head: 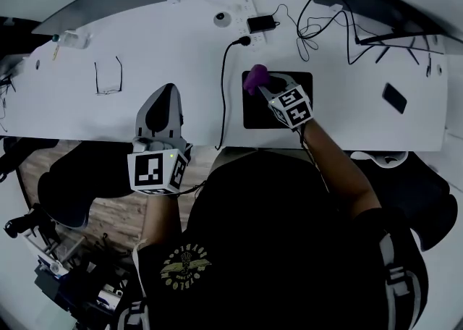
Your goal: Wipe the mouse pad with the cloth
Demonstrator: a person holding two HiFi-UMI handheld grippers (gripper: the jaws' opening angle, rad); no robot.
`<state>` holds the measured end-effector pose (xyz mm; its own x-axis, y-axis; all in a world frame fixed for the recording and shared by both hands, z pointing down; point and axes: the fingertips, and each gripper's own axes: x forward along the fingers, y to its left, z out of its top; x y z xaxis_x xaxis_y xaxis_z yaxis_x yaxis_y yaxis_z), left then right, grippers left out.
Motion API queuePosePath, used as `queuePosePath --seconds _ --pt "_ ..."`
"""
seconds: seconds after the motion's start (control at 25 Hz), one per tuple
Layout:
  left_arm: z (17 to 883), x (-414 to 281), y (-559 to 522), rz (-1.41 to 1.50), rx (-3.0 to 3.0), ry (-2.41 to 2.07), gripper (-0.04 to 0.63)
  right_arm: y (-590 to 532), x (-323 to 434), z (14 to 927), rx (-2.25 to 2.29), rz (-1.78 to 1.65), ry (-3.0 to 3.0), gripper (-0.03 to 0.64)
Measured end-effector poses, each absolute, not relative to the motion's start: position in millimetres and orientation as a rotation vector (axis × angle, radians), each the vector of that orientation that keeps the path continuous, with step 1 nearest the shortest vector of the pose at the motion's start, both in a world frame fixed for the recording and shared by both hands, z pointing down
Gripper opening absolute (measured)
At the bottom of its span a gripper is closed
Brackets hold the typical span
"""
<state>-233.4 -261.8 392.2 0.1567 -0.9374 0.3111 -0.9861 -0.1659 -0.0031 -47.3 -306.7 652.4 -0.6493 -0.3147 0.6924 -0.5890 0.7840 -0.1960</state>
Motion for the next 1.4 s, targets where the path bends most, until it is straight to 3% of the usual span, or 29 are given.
queuePosePath --seconds 0.64,1.4 --pt "406 -222 -249 0.404 2.162 -1.893 0.002 -302 -70 738 0.506 0.517 -2.166 0.092" --pt "391 -174 -275 0.373 2.343 -1.754 0.002 -304 32 739 0.745 0.643 -2.034 0.092"
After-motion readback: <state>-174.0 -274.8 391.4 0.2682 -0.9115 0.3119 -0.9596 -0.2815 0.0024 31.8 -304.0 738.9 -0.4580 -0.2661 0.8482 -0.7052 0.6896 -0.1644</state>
